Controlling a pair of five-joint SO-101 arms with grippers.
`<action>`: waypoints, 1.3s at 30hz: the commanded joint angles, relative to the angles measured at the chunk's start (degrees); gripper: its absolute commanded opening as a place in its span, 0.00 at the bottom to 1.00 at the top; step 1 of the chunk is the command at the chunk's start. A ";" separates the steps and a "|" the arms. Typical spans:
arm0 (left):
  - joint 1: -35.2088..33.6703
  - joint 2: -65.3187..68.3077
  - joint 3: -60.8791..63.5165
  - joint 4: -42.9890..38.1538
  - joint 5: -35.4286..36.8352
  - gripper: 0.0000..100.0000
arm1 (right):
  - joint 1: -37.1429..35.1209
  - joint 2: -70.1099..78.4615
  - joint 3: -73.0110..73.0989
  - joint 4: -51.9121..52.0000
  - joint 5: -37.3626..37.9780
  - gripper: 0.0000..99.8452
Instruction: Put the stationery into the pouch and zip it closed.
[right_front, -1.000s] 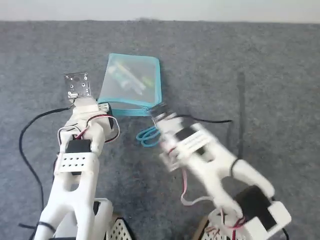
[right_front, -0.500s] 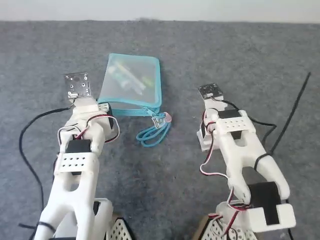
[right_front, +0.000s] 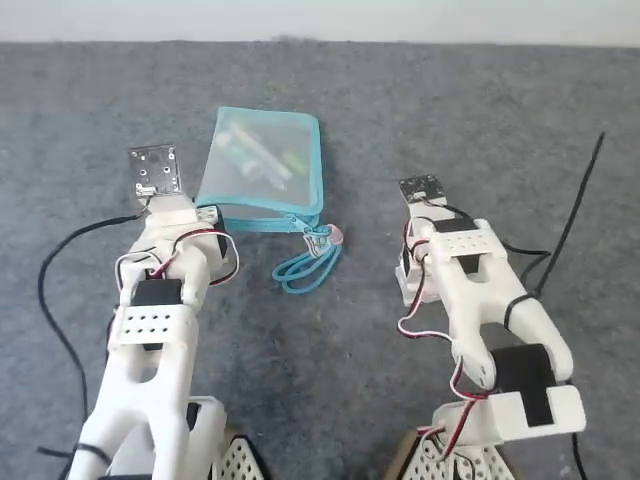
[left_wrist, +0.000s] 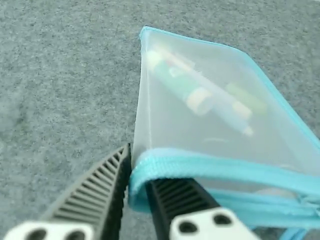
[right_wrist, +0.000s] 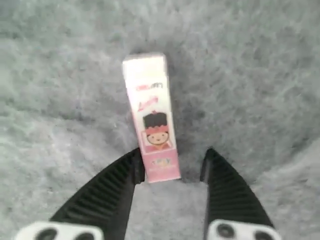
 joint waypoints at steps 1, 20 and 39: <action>-0.44 -1.76 -1.89 -1.85 1.14 0.01 | -0.04 -1.19 -2.37 0.13 -0.53 0.08; -0.26 -1.76 -1.89 -1.85 1.14 0.01 | -7.34 -36.00 -14.24 22.02 3.87 0.05; -0.09 -2.02 -1.27 -1.76 1.14 0.01 | -32.48 -13.05 -36.40 29.93 4.48 0.05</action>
